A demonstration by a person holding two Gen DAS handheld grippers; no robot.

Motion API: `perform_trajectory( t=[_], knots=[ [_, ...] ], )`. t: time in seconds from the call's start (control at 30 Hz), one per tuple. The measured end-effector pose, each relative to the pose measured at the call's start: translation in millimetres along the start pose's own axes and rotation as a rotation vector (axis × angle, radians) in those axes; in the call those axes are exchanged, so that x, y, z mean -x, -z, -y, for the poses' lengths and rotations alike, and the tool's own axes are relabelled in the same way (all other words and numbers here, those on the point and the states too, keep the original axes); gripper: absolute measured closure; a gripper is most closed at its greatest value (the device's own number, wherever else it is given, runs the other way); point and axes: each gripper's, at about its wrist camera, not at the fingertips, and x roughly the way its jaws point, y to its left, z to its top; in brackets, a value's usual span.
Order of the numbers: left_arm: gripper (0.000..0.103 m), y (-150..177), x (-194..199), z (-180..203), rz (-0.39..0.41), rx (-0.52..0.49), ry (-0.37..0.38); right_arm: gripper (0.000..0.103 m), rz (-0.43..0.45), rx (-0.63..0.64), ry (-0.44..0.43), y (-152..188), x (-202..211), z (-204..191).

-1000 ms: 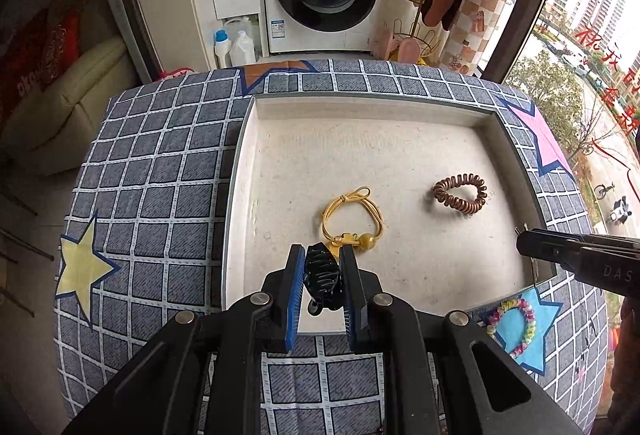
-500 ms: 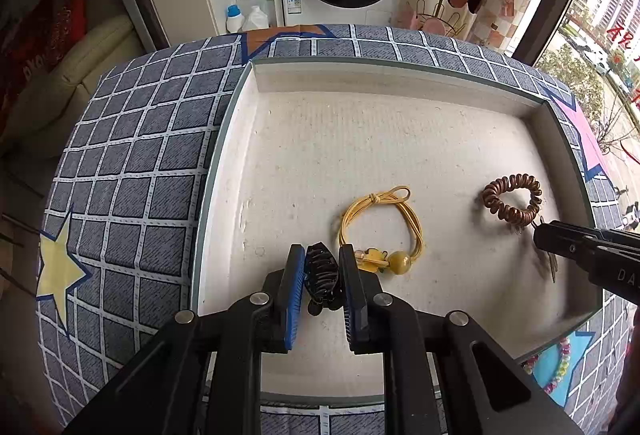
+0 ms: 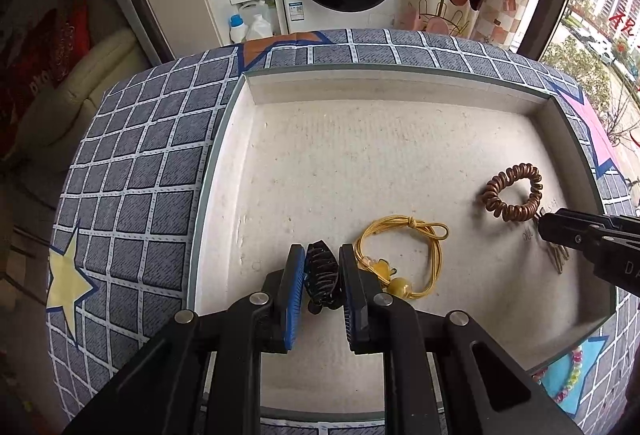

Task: Organize jewelry
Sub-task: 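Carry the black claw clip and cream hair clip into the white tray, then open both grippers to drop the clips in the tray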

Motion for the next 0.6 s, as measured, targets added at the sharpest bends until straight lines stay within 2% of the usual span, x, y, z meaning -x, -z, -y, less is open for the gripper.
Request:
perform_trajectory(
  t=[0.13,0.27,0.3,0.33,0.37,0.43,0.53,0.6],
  knots=[
    [0.073,0,5,-1,0.011,0.01,0.008,0.066,-0.001,-0.011,-0.014,0,1,2],
    [0.071,0,14,0,0.029,0.005,0.009,0.064,0.01,-0.042,-0.039,1,5,5],
    [0.049,0,18,0,0.033,0.006,0.011,0.063,0.015,-0.052,-0.047,2,7,6],
    [0.01,0,22,-1,0.044,0.012,0.011,0.06,0.02,-0.064,-0.06,2,10,6],
    [0.0,1,29,-3,0.072,0.024,0.005,0.057,0.026,-0.075,-0.072,2,12,7],
    [0.0,2,42,-4,0.116,0.026,0.006,0.054,0.041,-0.09,-0.089,2,19,7],
    [0.0,3,51,-4,0.111,0.017,0.01,0.054,0.059,-0.101,-0.106,2,28,4],
    [0.0,7,60,-6,0.12,0.012,0.007,0.049,0.071,-0.108,-0.118,4,35,2]
  ],
)
